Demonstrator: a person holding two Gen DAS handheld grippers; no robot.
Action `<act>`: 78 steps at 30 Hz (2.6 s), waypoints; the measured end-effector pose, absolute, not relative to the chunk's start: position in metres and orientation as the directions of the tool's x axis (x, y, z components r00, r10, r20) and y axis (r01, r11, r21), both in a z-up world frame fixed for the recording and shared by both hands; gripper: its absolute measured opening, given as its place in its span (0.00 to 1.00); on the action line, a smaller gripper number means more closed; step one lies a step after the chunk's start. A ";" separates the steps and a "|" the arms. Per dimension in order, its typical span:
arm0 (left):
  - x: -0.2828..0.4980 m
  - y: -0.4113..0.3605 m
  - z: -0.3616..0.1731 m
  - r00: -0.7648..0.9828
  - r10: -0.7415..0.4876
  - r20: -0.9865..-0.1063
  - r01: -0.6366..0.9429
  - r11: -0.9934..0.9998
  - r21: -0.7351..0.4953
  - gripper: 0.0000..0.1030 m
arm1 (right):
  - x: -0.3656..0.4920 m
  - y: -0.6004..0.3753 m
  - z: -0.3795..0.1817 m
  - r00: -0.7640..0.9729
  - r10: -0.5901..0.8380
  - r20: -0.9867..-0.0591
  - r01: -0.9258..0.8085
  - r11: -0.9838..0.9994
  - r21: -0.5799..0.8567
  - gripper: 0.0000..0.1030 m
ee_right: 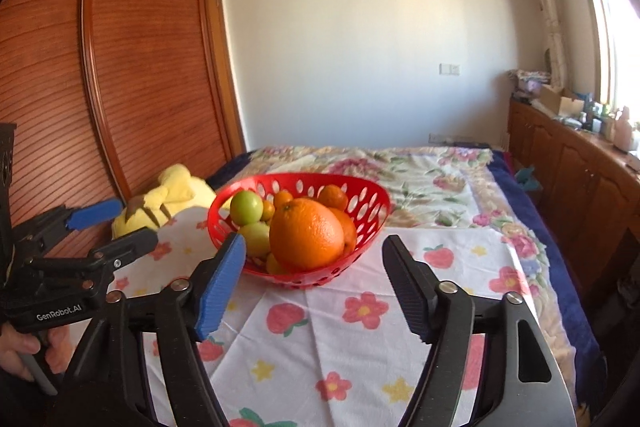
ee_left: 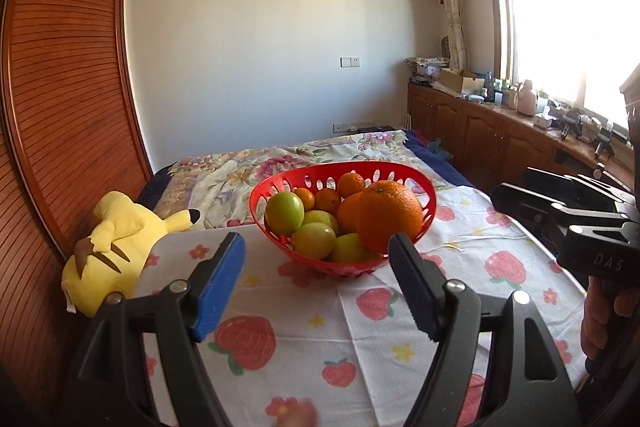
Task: Organize fruits
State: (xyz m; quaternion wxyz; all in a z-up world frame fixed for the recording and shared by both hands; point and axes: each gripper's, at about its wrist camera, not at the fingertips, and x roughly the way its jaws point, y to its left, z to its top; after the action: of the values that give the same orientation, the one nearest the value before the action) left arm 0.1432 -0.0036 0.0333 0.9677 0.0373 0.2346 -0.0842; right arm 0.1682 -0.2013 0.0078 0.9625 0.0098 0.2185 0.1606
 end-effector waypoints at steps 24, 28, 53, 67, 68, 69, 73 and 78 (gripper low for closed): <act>0.085 0.007 0.054 0.918 -0.111 -0.381 0.134 0.990 0.034 0.84 | 0.103 -0.210 0.025 0.923 0.195 -0.332 -0.190 0.981 0.046 0.91; 0.084 0.012 0.051 0.916 -0.106 -0.388 0.125 0.992 0.024 0.84 | 0.099 -0.208 0.022 0.925 0.181 -0.333 -0.180 0.983 0.035 0.91; 0.077 0.025 0.035 0.901 -0.088 -0.425 0.104 0.994 0.015 0.84 | 0.091 -0.207 0.013 0.925 0.170 -0.339 -0.170 0.985 0.030 0.91; 0.076 0.023 0.036 0.903 -0.097 -0.419 0.113 0.993 0.015 0.84 | 0.091 -0.207 0.012 0.926 0.168 -0.339 -0.168 0.985 0.030 0.91; 0.075 0.023 0.035 0.903 -0.097 -0.419 0.113 0.993 0.015 0.84 | 0.091 -0.207 0.012 0.925 0.169 -0.340 -0.169 0.985 0.030 0.91; 0.076 0.023 0.035 0.903 -0.096 -0.419 0.113 0.994 0.015 0.84 | 0.091 -0.207 0.013 0.925 0.169 -0.339 -0.169 0.985 0.030 0.91; 0.075 0.022 0.036 0.902 -0.100 -0.420 0.117 0.993 0.014 0.84 | 0.091 -0.208 0.012 0.925 0.168 -0.340 -0.168 0.985 0.030 0.91; 0.075 0.021 0.036 0.902 -0.101 -0.420 0.118 0.993 0.014 0.84 | 0.090 -0.209 0.011 0.925 0.167 -0.340 -0.167 0.986 0.031 0.91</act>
State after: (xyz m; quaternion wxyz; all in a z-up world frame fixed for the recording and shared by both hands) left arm 0.0746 0.0210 0.0361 0.9750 0.0197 0.2141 -0.0563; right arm 0.0905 -0.2091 0.0115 0.9812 0.0010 0.1733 0.0851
